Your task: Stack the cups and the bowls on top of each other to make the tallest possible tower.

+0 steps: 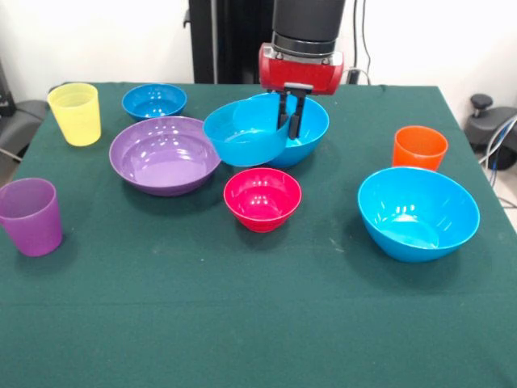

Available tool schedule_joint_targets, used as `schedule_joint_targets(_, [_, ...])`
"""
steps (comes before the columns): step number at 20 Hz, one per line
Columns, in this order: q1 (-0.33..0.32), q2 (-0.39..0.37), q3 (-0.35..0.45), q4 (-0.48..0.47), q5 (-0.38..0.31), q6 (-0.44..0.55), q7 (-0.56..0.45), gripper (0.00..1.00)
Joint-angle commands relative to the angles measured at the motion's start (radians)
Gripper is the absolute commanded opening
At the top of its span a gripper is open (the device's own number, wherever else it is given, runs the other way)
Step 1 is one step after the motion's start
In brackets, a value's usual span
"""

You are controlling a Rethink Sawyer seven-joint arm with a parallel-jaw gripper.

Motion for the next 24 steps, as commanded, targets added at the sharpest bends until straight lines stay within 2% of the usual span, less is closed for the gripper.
schedule_joint_targets(1, [0.016, 0.059, 0.021, -0.027, -0.012, 0.055, 0.064, 0.0])
schedule_joint_targets(5, [0.016, 0.126, 0.019, -0.07, -0.023, 0.018, 0.06, 0.0])
schedule_joint_targets(14, [0.017, 0.195, 0.011, -0.115, -0.034, -0.021, 0.057, 0.0])
schedule_joint_targets(24, [0.033, 0.191, 0.005, -0.123, -0.023, -0.016, 0.065, 0.0])
